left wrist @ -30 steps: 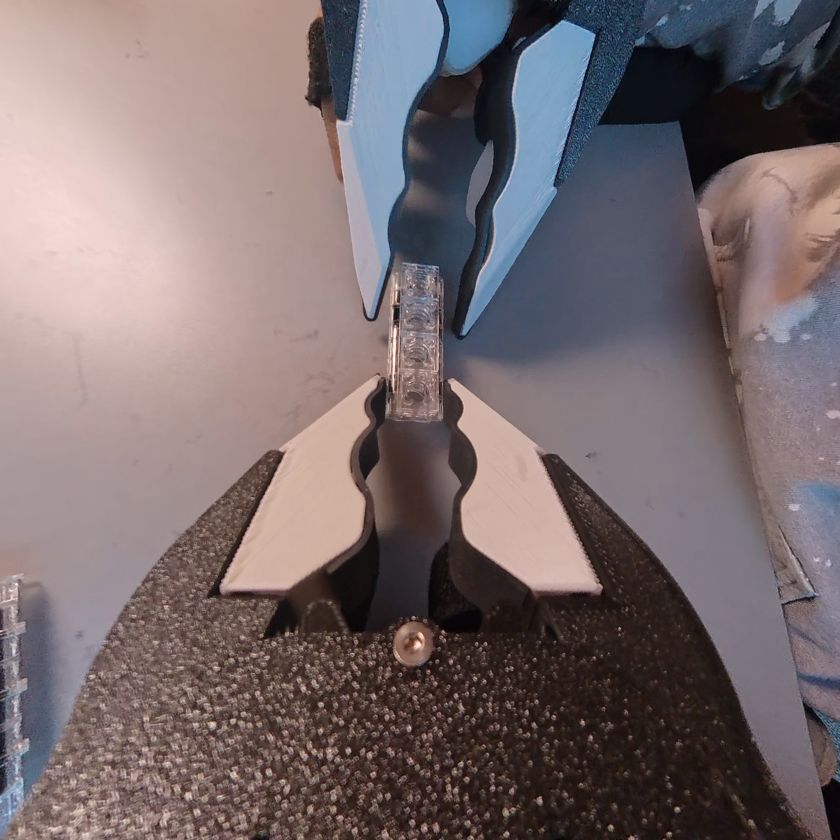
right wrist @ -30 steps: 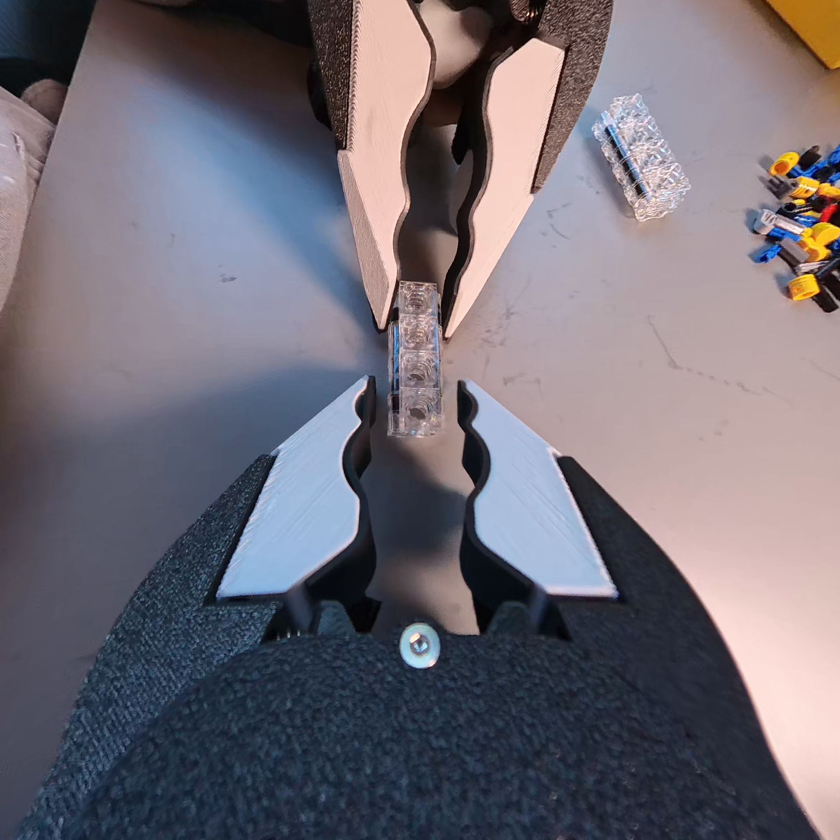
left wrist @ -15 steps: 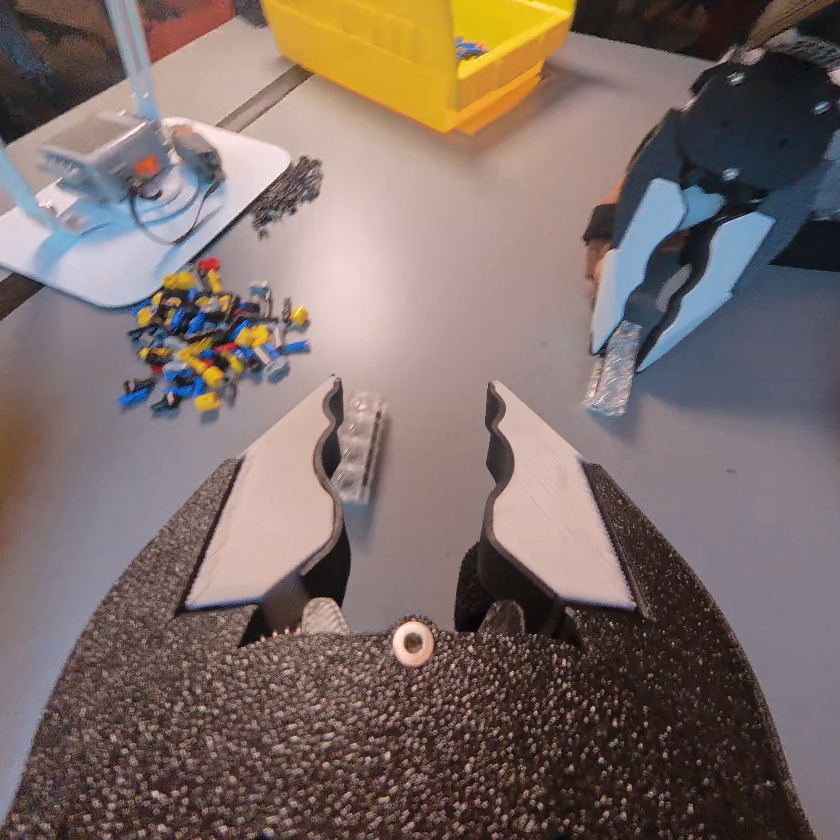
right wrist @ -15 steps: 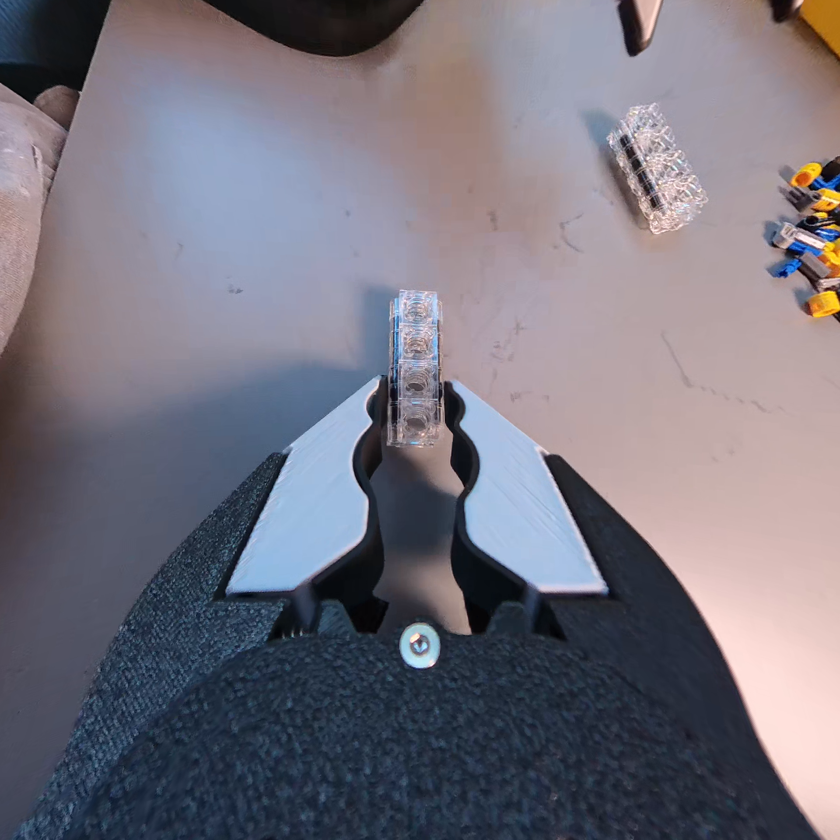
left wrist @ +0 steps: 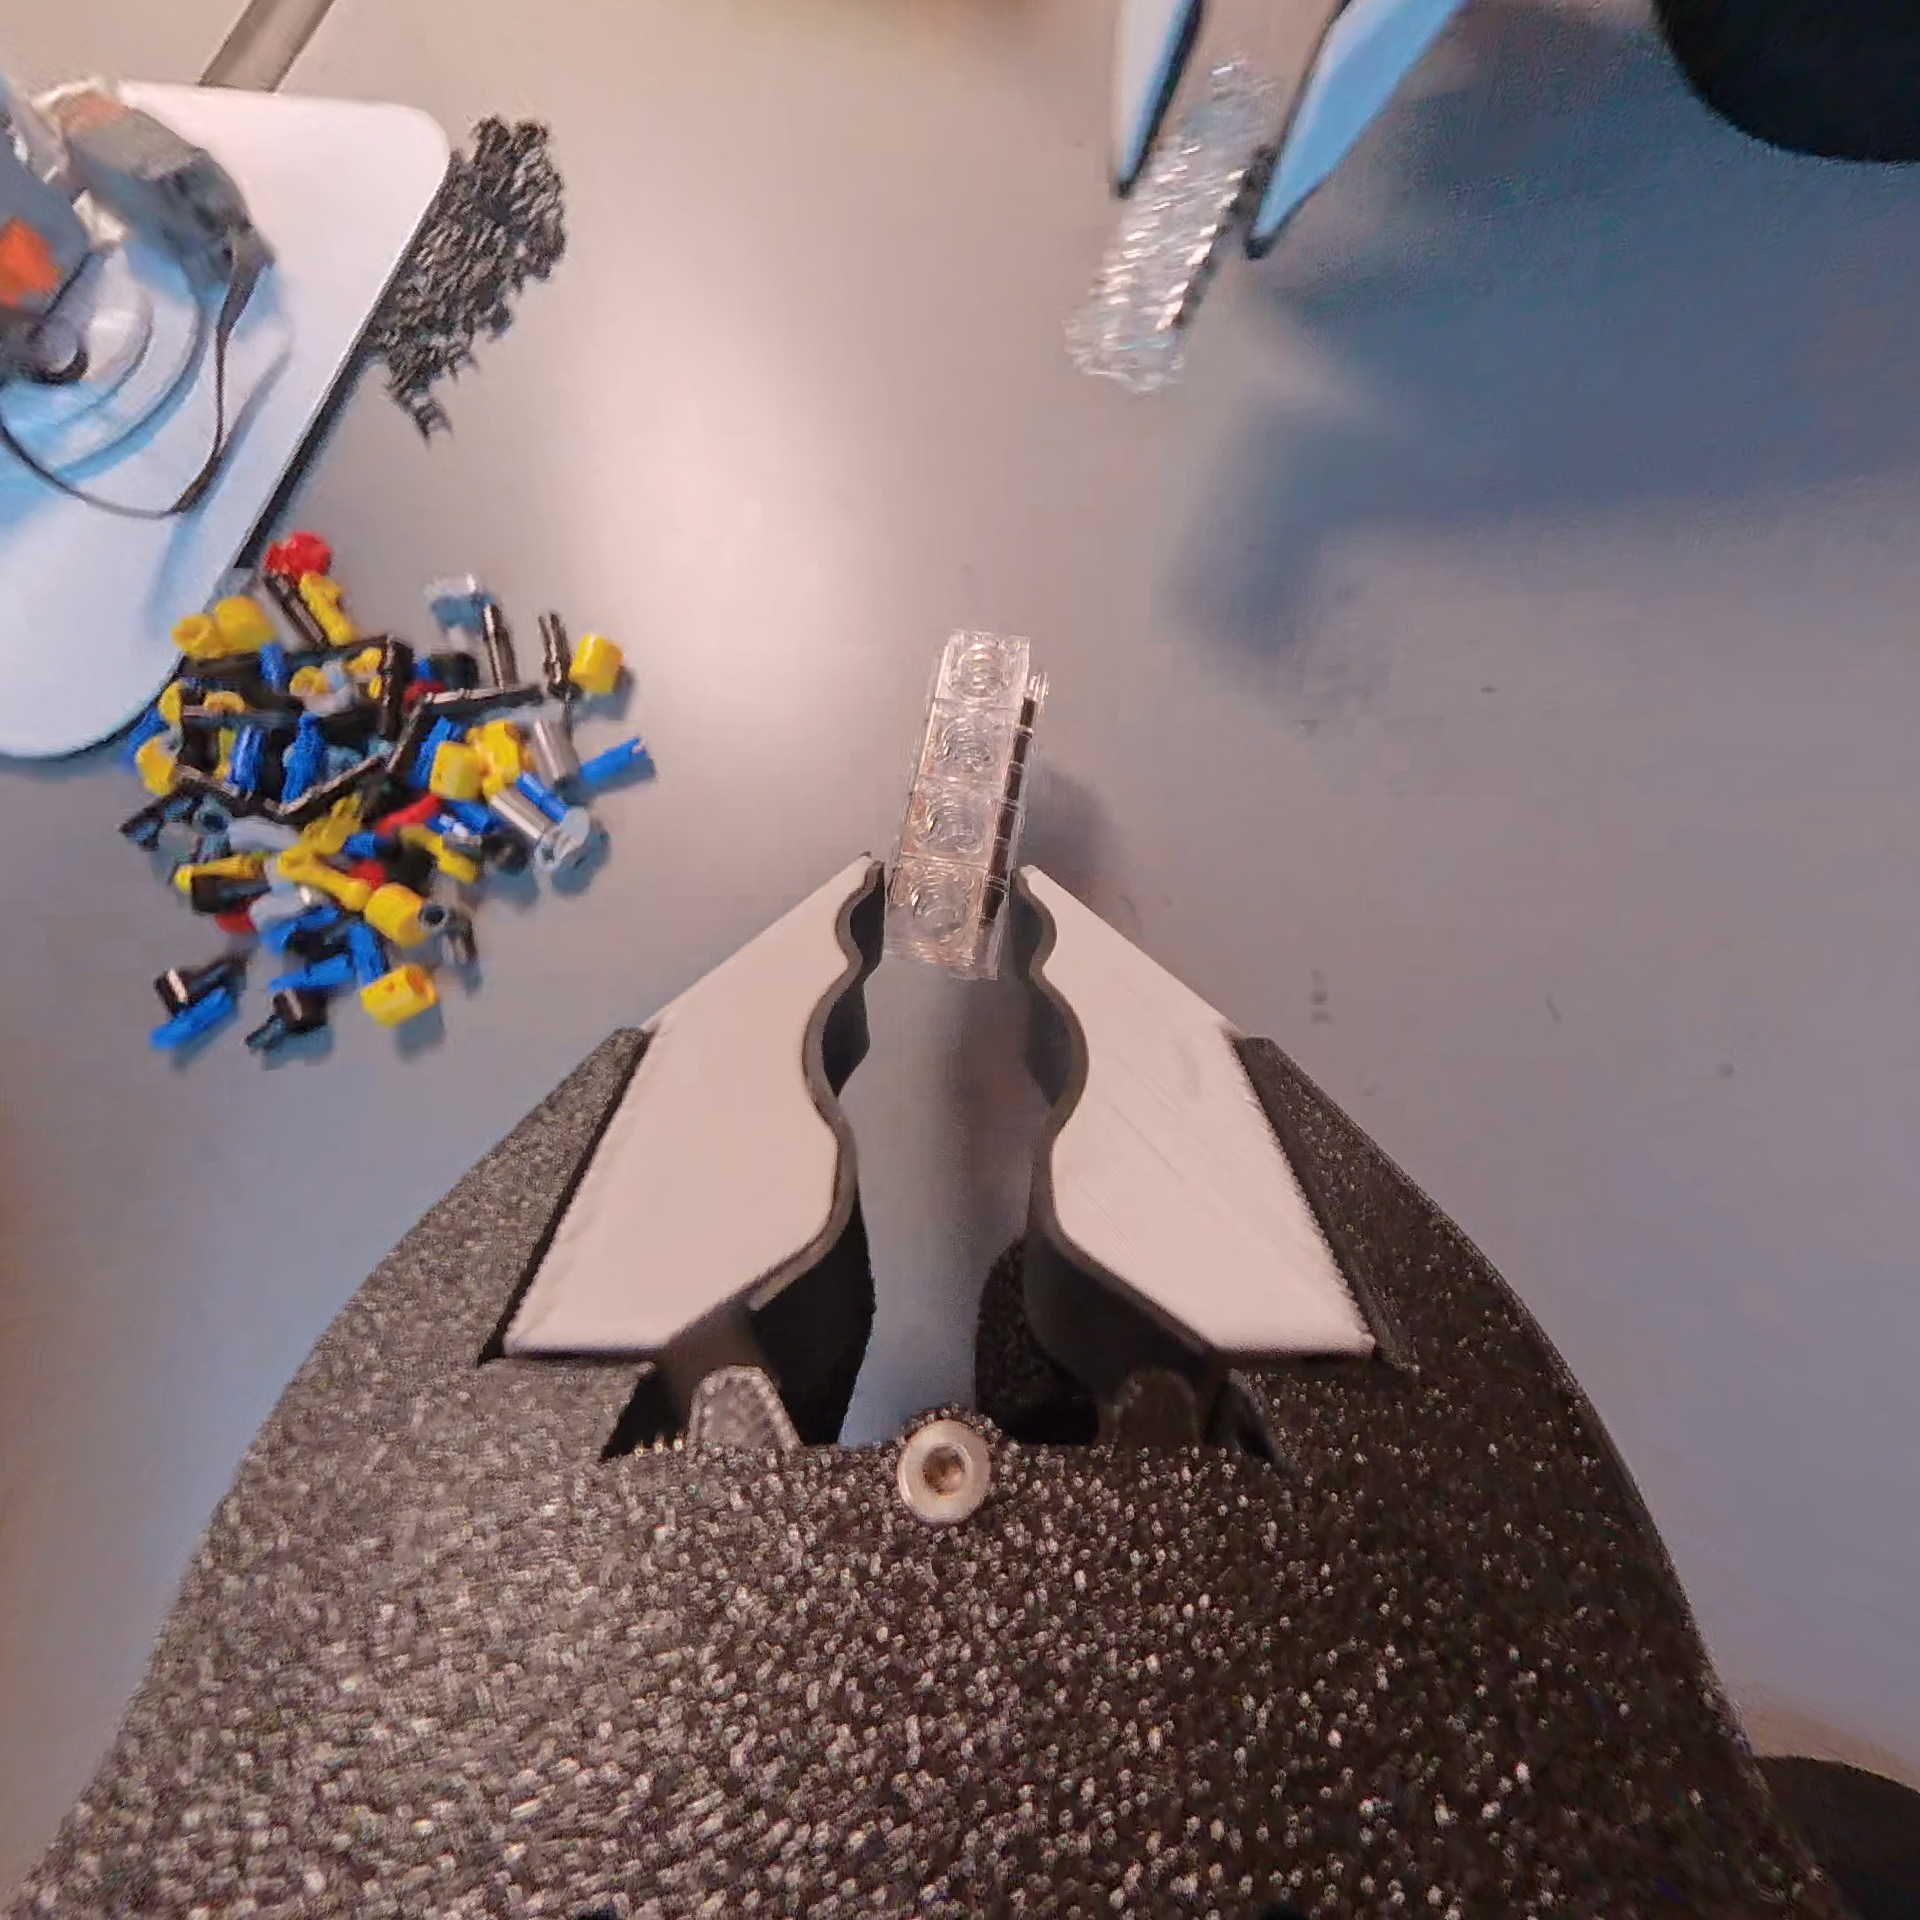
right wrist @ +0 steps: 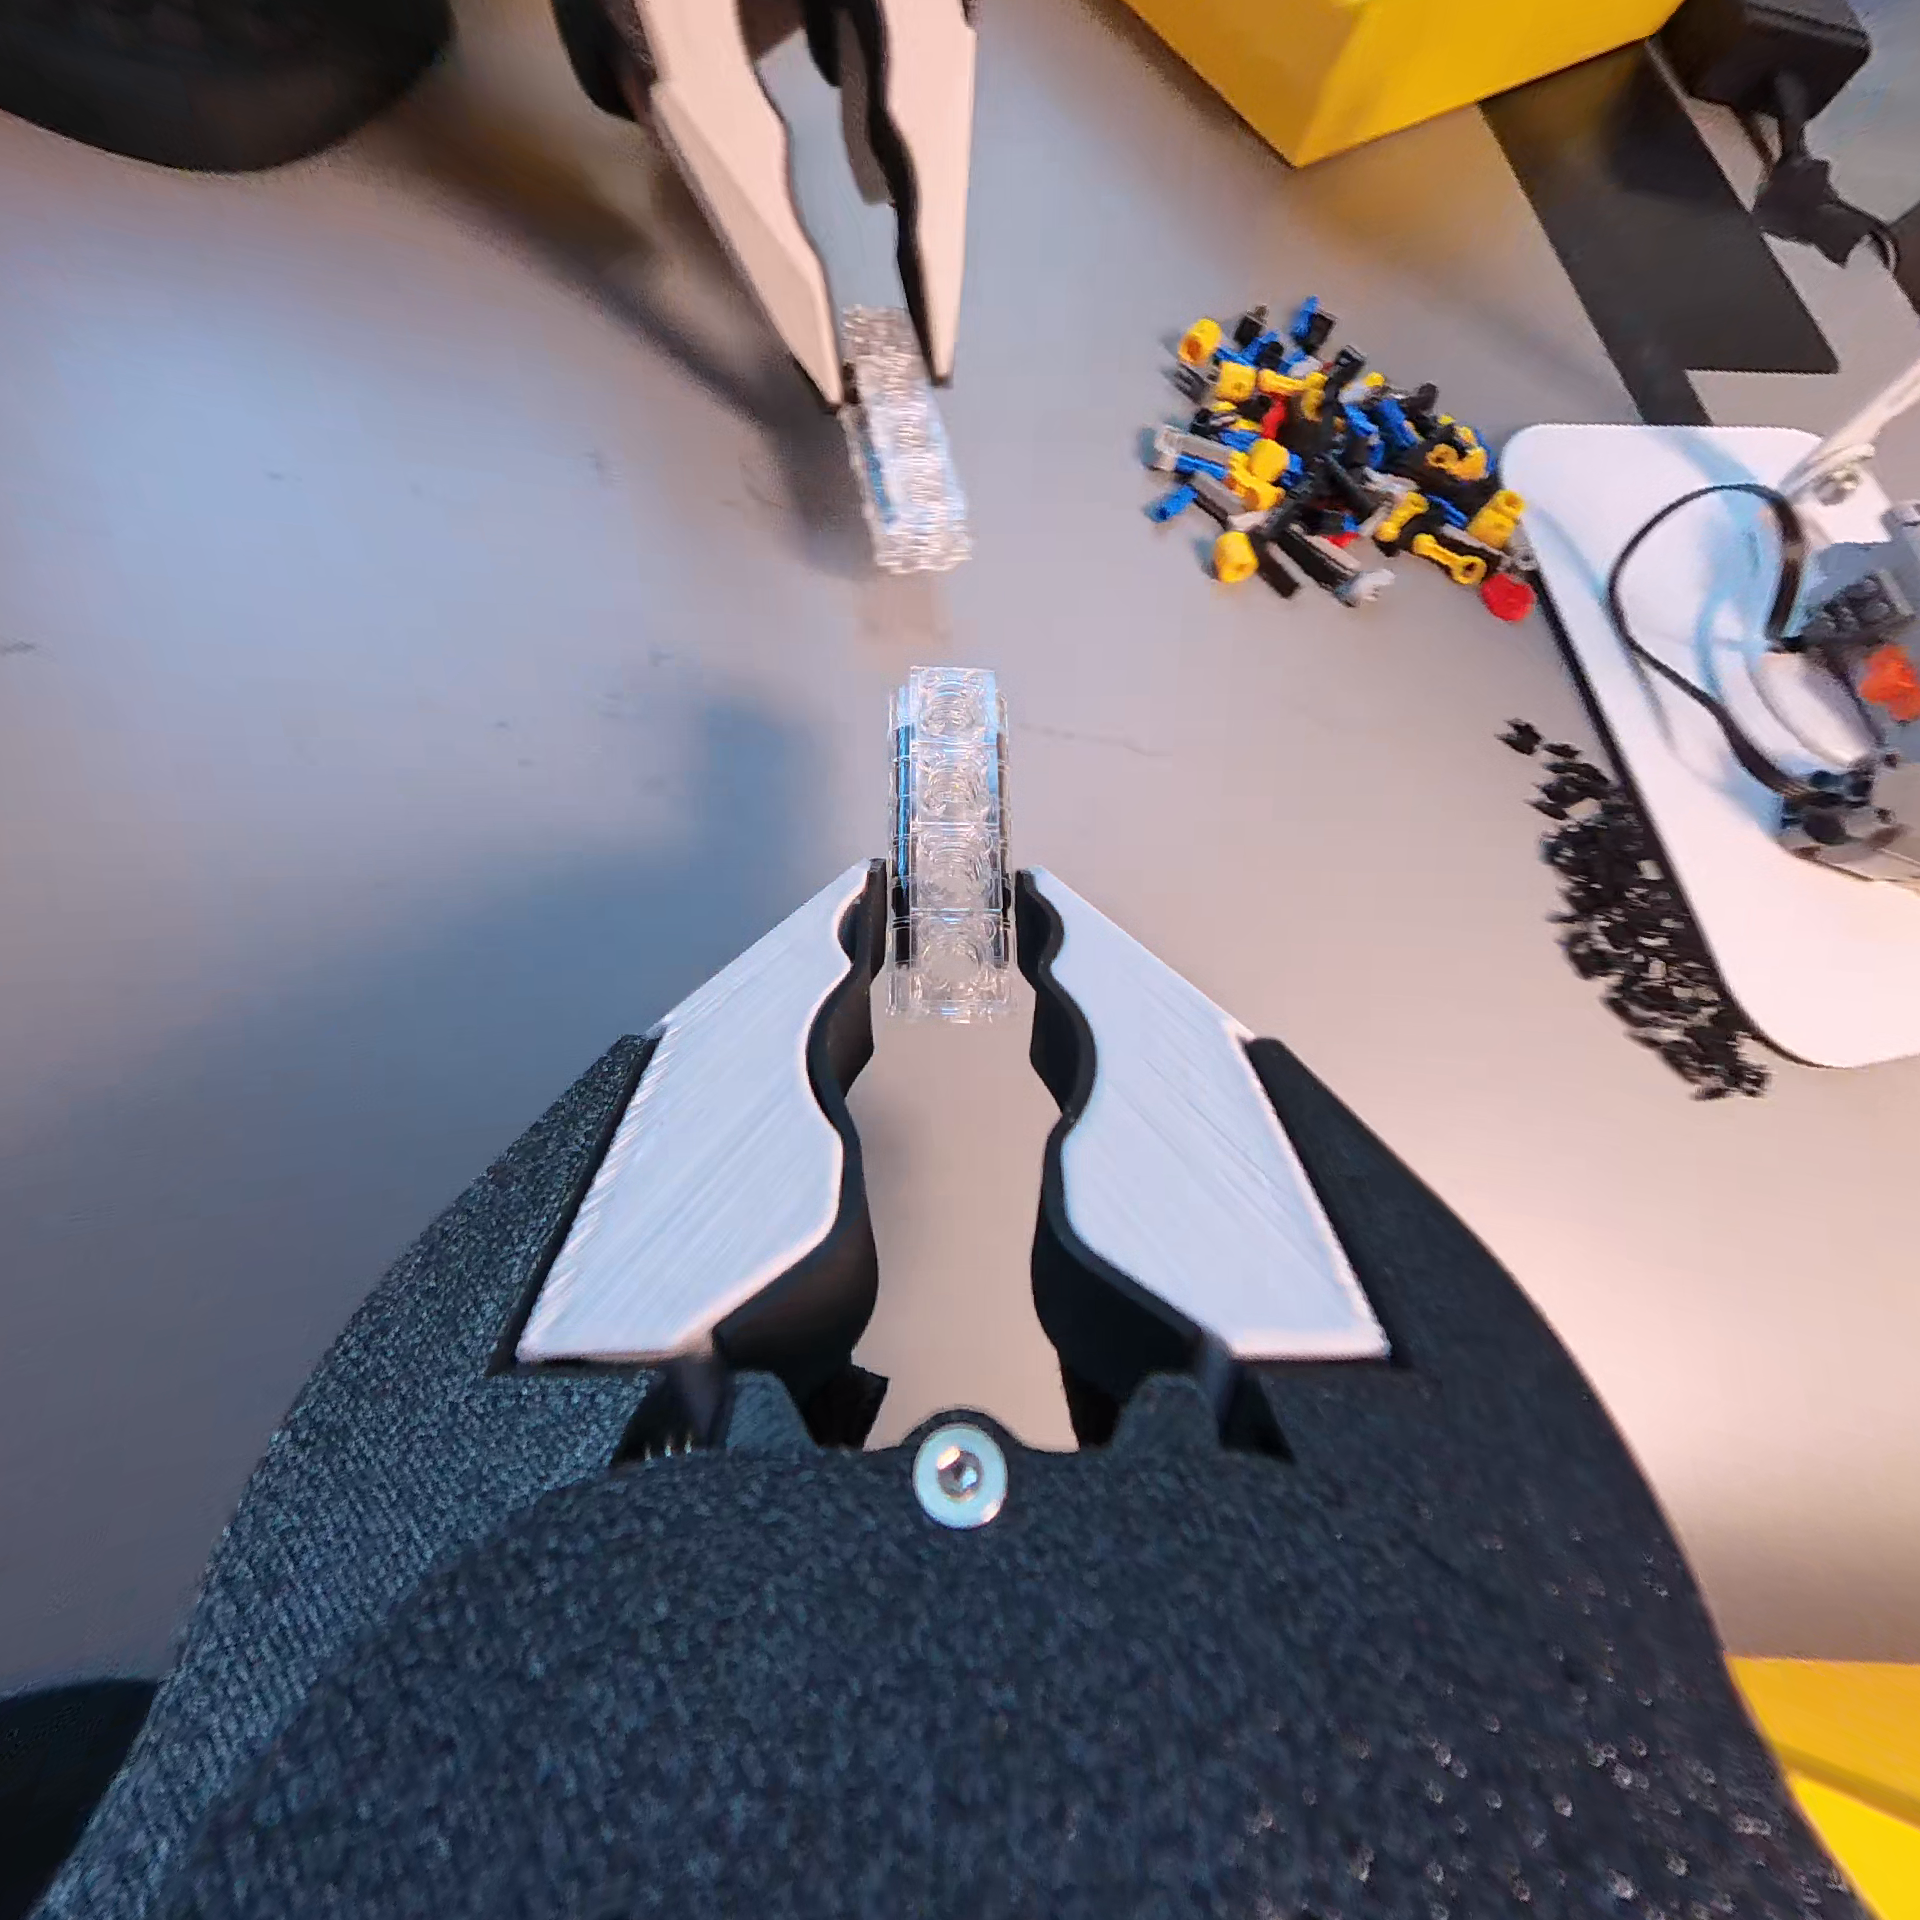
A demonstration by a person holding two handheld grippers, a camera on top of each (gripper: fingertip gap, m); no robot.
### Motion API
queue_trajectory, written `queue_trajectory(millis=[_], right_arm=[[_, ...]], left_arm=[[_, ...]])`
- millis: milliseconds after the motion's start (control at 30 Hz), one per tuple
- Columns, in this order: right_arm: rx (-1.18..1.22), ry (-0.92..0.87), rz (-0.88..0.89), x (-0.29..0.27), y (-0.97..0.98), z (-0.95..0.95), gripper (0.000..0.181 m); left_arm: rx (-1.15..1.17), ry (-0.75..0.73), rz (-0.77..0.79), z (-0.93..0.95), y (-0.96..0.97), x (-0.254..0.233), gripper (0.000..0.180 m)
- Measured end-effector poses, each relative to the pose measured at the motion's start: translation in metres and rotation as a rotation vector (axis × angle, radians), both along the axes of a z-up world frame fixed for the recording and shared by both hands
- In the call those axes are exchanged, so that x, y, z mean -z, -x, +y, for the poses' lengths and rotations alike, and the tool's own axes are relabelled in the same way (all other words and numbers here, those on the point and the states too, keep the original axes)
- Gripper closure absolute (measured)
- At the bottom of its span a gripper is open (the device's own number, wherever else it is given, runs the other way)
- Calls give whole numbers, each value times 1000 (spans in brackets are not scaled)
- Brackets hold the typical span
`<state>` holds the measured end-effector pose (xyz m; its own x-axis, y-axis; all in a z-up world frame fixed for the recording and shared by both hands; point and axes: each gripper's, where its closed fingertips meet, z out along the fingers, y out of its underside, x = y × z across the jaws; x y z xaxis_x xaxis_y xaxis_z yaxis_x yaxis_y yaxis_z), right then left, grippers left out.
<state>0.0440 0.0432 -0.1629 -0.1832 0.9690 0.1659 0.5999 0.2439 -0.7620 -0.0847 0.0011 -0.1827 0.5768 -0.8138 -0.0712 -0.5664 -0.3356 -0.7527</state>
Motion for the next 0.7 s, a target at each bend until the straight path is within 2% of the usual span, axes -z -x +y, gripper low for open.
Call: queue_trajectory(millis=[267,467,600,700], right_arm=[[-44,16,-146,37,11,35,157],[-34,49,-100,38,12,37,150],[6,37,-13,23,12,42,145],[68,25,84,3,14,49,137]], left_arm=[[41,49,-8,21,13,12,158],[18,52,-22,20,13,16,147],[-85,62,-99,24,19,4,135],[-169,-1,-204,29,21,-17,126]])
